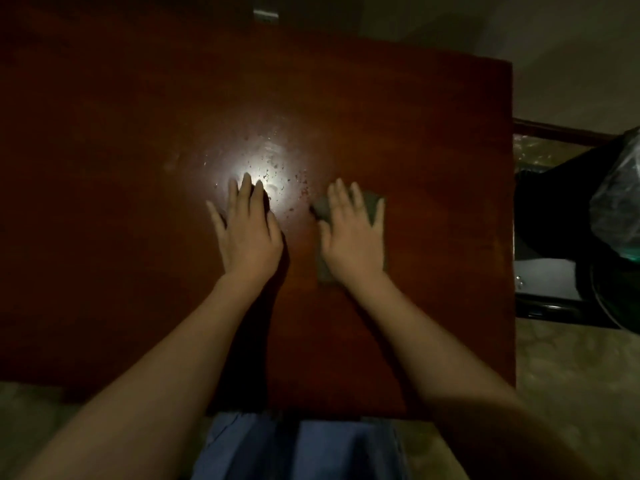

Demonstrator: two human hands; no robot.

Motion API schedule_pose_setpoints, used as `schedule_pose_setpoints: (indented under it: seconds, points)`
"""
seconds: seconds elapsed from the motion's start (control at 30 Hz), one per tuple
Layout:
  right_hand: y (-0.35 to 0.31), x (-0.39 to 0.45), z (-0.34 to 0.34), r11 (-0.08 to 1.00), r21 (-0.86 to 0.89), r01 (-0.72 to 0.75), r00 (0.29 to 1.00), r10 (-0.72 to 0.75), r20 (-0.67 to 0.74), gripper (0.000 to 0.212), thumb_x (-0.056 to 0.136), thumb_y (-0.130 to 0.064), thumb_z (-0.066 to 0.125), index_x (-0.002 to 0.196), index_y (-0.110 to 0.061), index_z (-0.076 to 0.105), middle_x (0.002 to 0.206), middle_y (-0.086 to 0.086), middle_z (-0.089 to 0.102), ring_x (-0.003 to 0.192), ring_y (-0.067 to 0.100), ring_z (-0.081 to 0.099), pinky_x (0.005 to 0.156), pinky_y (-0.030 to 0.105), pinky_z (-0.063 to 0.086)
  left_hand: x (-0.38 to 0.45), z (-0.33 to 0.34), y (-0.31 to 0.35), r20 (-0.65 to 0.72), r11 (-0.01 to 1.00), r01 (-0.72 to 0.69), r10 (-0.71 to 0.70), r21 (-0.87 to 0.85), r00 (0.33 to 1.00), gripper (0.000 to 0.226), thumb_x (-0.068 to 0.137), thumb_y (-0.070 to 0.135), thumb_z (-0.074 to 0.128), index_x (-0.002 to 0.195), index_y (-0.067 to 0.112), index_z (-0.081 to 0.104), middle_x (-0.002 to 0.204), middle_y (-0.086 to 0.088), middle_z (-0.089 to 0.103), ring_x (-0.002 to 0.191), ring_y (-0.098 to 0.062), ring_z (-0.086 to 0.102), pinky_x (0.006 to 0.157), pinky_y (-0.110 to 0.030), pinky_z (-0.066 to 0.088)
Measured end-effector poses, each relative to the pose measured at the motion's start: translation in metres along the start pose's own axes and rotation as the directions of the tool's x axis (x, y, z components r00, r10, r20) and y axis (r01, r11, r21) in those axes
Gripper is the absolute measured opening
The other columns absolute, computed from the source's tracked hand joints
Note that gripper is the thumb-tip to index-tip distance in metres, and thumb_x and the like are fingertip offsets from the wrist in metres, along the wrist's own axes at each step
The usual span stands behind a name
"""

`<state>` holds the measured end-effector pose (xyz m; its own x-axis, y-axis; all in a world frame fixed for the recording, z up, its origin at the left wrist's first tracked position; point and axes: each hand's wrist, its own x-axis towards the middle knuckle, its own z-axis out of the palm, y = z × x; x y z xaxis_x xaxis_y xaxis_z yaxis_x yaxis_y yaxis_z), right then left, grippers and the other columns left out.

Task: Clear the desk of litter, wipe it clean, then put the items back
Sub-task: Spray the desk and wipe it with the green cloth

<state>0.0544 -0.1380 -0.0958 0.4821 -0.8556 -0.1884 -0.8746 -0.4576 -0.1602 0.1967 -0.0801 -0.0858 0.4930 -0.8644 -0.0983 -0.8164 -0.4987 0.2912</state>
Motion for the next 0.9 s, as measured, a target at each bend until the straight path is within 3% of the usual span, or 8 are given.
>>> schedule_pose_setpoints:
  seconds: [0.1,0.27,0.33,0.4,0.5,0.57,0.73,0.9]
  points:
    - [-0.01,-0.082,0.018,0.97,-0.034,0.24,0.968,-0.237,0.077,0.06,0.09,-0.041,0.031,0.143,-0.014,0.041,0.151,0.002,0.038,0.14,0.022,0.032,0.109,0.059,0.027,-0.04,-0.002,-0.006,0.013,1.0,-0.025,0.025,-0.017,1.0,0.052,0.098,0.028,0.031,0.147,0.011,0.03,0.158,-0.006,0.018,0.147,-0.019,0.004,0.117,-0.052,-0.007]
    - [0.051,-0.142,0.019,0.91,-0.097,0.404,0.905,-0.382,0.189,0.06,0.092,-0.042,0.034,0.147,-0.02,0.028,0.152,-0.003,0.031,0.141,0.018,0.024,0.11,0.052,0.015,-0.092,0.004,-0.01,0.101,0.992,-0.127,0.126,-0.002,0.987,0.068,0.09,0.042,0.006,0.148,0.014,0.026,0.157,-0.004,0.018,0.146,-0.015,0.0,0.116,-0.049,-0.01]
    - [0.073,-0.127,0.013,0.949,-0.103,0.298,0.946,-0.28,0.161,0.06,0.092,-0.042,0.031,0.148,-0.02,0.026,0.153,-0.002,0.028,0.143,0.019,0.024,0.114,0.05,0.012,-0.103,0.014,-0.017,0.136,0.99,-0.139,0.135,0.017,0.981,0.066,0.091,0.042,0.005,0.149,0.016,0.02,0.158,-0.003,0.017,0.145,-0.013,-0.003,0.117,-0.051,-0.007]
    - [0.077,-0.107,0.008,0.996,-0.064,0.056,0.996,-0.051,0.073,0.061,0.094,-0.043,0.024,0.15,-0.019,0.023,0.156,-0.001,0.023,0.145,0.017,0.018,0.117,0.049,0.007,-0.109,0.021,-0.025,0.155,0.988,-0.15,0.144,0.029,0.977,0.061,0.093,0.041,0.009,0.148,0.016,0.017,0.157,-0.003,0.019,0.145,-0.015,0.001,0.117,-0.055,-0.001]
    - [0.051,-0.074,0.009,0.952,-0.023,-0.305,0.952,0.305,0.003,0.059,0.1,-0.041,0.023,0.153,-0.018,0.012,0.16,-0.002,0.007,0.148,0.016,0.002,0.117,0.051,-0.001,-0.108,0.025,-0.025,0.133,0.987,-0.159,0.153,0.035,0.979,0.06,0.094,0.037,0.017,0.147,0.014,0.028,0.155,-0.005,0.027,0.146,-0.02,0.014,0.116,-0.056,0.002]
    - [0.022,-0.065,0.009,0.916,0.014,-0.4,0.917,0.4,0.0,0.059,0.101,-0.04,0.025,0.153,-0.016,0.008,0.161,0.0,0.003,0.148,0.018,-0.001,0.116,0.054,-0.002,-0.108,0.023,-0.024,0.127,0.985,-0.169,0.163,0.033,0.978,0.059,0.093,0.035,0.019,0.147,0.014,0.03,0.155,-0.005,0.027,0.145,-0.021,0.017,0.115,-0.055,0.001]
    - [-0.033,-0.116,0.029,0.998,-0.015,-0.062,0.998,0.061,-0.013,0.062,0.093,-0.042,0.024,0.148,-0.013,0.031,0.155,0.004,0.029,0.144,0.023,0.025,0.113,0.057,0.014,-0.108,0.023,-0.023,0.074,0.982,-0.182,0.179,0.045,0.981,0.058,0.092,0.032,0.023,0.146,0.013,0.032,0.155,-0.005,0.028,0.145,-0.021,0.018,0.113,-0.051,-0.002]
    - [-0.004,-0.194,0.047,0.952,-0.067,0.299,0.952,-0.294,0.081,0.062,0.092,-0.042,0.034,0.149,-0.017,0.027,0.155,-0.001,0.029,0.143,0.02,0.024,0.112,0.054,0.014,-0.106,0.024,-0.025,0.07,0.982,-0.186,0.183,0.037,0.981,0.053,0.098,0.03,0.03,0.15,0.016,0.024,0.158,-0.002,0.018,0.147,-0.017,0.006,0.115,-0.05,-0.007]
